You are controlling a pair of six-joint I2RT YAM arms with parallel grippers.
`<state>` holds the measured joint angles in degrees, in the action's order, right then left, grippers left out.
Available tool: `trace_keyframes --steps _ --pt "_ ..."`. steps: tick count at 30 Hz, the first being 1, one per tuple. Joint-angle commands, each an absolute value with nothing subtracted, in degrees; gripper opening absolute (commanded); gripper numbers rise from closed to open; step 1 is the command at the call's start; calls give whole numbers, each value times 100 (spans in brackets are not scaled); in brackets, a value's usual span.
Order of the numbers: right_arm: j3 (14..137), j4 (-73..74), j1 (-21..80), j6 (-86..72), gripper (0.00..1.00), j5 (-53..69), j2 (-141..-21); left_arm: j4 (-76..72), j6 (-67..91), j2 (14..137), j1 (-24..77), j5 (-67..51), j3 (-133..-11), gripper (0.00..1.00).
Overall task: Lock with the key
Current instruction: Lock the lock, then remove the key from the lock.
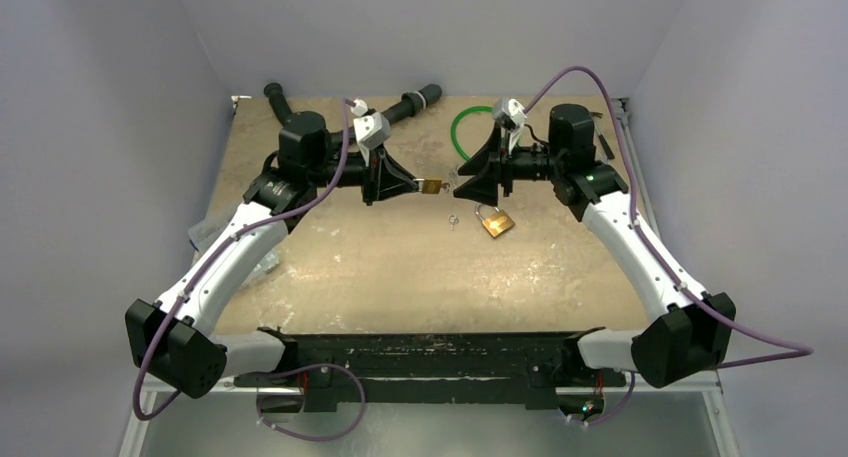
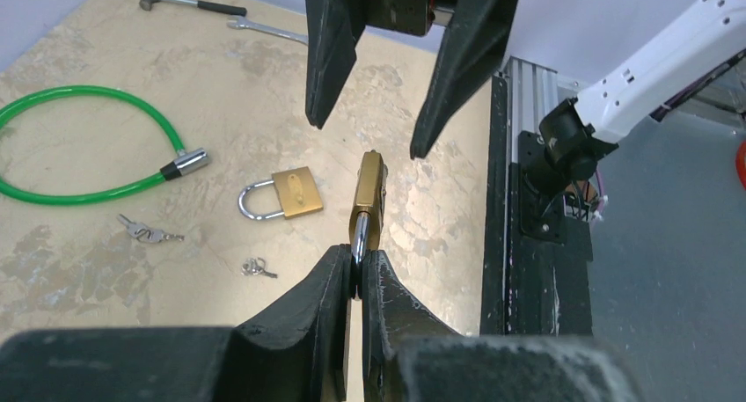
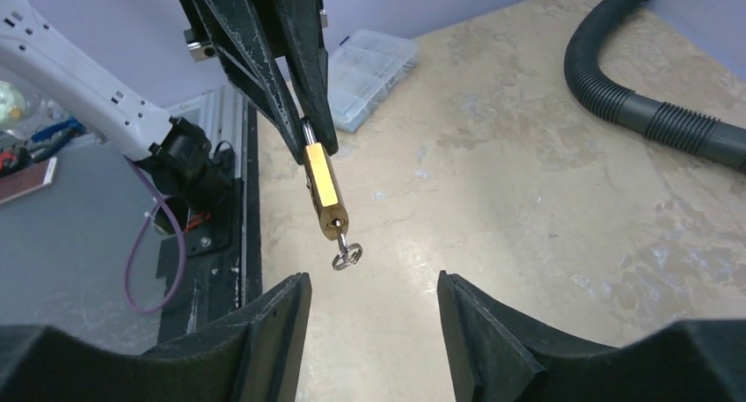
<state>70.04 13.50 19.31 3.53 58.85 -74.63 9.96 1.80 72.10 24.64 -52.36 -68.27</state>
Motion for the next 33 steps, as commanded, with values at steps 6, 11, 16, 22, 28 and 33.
trace_keyframes --steps 6,11,16,22,28,33 --pt "7453 2009 1935 1155 55 6237 -7466 1250 -391 7193 2452 -5798 -7235 0" --pt "7601 1989 2124 1089 48 6343 -7602 1248 -345 7242 2469 -5808 -7260 0" --pt "7569 2058 2290 1170 44 6368 -7569 1217 -321 7233 2496 -5759 -7238 0" --pt "7551 2075 2423 1212 29 6338 -7576 1183 -301 7242 2513 -5739 -7216 0" --pt "7514 2217 2421 1297 11 6278 -7568 1220 -341 7236 2507 -5677 -7208 0" --pt "7578 2626 2408 1626 0 6310 -7580 1239 -370 7203 2480 -5632 -7211 0"
